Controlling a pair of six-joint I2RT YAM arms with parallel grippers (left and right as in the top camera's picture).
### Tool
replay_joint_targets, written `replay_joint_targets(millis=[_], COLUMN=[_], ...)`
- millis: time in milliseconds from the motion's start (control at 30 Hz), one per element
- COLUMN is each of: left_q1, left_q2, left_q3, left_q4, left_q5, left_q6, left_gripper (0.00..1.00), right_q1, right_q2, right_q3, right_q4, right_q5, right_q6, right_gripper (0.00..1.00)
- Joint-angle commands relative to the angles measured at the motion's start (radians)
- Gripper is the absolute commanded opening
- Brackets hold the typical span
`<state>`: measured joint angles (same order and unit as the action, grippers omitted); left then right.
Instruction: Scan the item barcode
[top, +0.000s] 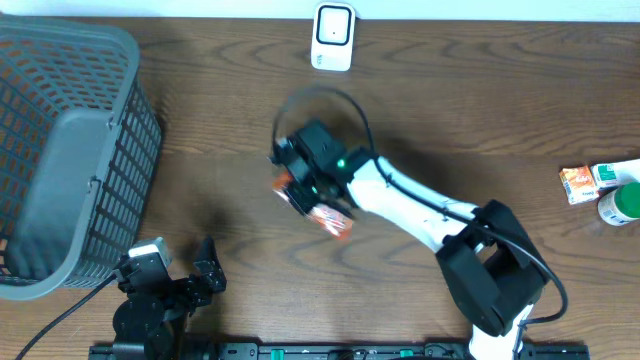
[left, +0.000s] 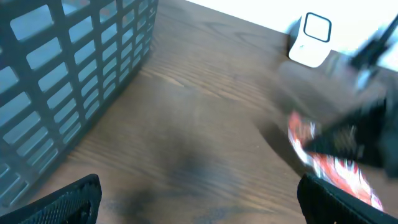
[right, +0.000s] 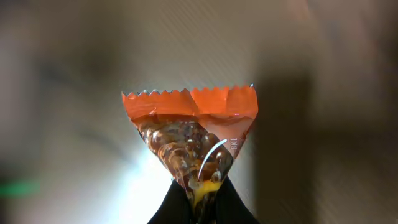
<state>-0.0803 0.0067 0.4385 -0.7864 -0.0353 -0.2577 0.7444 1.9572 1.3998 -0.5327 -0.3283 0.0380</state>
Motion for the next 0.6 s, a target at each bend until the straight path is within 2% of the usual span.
replay_joint_targets(millis=[0, 67, 200, 233, 333, 467, 567], left_q1=[-0.003, -0.003, -0.003, -0.003, -0.003, -0.003, -0.003], left_q2=[-0.001, -0.001, -0.001, -0.001, -0.001, -0.001, -0.001], left_q3=[0.004, 0.004, 0.004, 0.004, 0.004, 0.004, 0.004], left_q4=[0.001, 0.001, 0.001, 0.001, 0.001, 0.001, 0.001], left_q5=[-0.002, -0.002, -0.002, -0.002, -0.002, -0.002, -0.002], left_q6=[0.013, 0.013, 0.013, 0.013, 0.013, 0.013, 0.013], left_gripper=[0.98, 0.98, 0.98, 0.98, 0.98, 0.98, 0.98], right_q1=[-0.056, -0.083, -0.113, -0.124, -0.142, -0.143, -0.144], right_q2=[-0.016, -0.008, 0.047, 0.092, 0.17, 0.24, 0.271], right_q3=[0.085, 0.08, 0.055, 0.05, 0.05, 0.051, 0.051], right_q4=[0.04, 0.085, 0.206, 0.295, 0.525, 0.744, 0.829], right_q5=[-0.397, -0.544, -0.826, -0.969, -1.233, -1.23, -1.23], right_q6=[0.039, 0.009, -0.215, -0.283, -0.277, -0.077, -0.068], right_gripper=[0.01, 0.01, 0.01, 0.01, 0.01, 0.01, 0.01])
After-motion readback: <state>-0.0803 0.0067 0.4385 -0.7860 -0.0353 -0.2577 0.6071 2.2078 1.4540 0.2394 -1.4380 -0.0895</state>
